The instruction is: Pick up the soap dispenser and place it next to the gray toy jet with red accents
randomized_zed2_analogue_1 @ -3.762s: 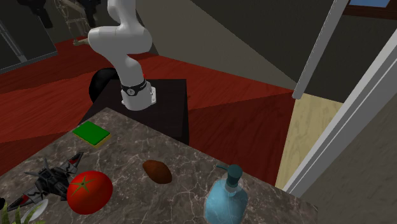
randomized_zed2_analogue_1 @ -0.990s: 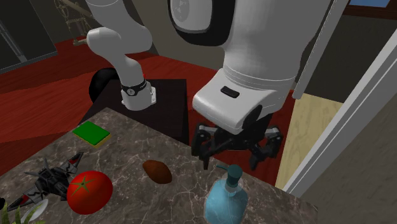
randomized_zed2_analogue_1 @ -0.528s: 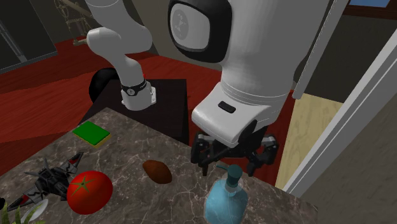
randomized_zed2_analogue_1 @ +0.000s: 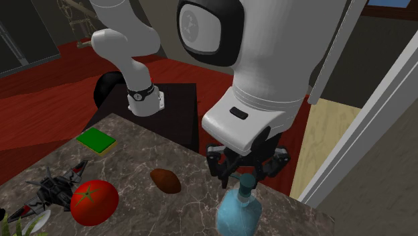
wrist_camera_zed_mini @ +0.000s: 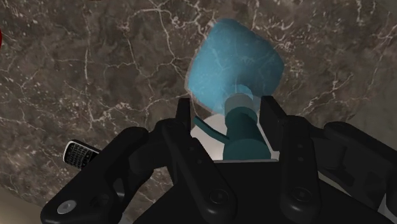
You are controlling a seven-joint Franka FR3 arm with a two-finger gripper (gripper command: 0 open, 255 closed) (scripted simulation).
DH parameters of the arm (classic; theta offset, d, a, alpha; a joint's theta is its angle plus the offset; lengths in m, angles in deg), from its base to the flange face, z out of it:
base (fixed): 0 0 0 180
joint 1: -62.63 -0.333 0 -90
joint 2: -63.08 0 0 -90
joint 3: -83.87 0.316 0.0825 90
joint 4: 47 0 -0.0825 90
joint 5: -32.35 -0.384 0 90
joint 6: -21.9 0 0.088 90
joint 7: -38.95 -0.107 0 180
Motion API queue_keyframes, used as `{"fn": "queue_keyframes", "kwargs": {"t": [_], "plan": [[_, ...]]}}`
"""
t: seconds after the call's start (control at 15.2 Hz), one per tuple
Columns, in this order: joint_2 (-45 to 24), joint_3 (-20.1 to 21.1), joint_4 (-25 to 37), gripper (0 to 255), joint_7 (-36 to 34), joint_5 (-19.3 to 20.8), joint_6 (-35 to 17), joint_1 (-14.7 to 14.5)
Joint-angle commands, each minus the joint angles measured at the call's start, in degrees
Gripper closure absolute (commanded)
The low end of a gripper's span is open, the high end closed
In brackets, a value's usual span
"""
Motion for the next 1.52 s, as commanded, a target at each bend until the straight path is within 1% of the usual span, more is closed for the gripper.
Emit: {"fn": "queue_keyframes", "kwargs": {"t": [0.0,0.26,0.86,1.45], "plan": [[0.0,0.0,0.0,255,0.0,0.0,0.0,0.0],[0.0,0.0,0.0,255,0.0,0.0,0.0,0.0],[1.2,0.5,5.3,255,1.2,-1.0,6.2,-0.4],[1.2,0.7,12.3,255,2.2,-1.3,13.0,-1.4]]}}
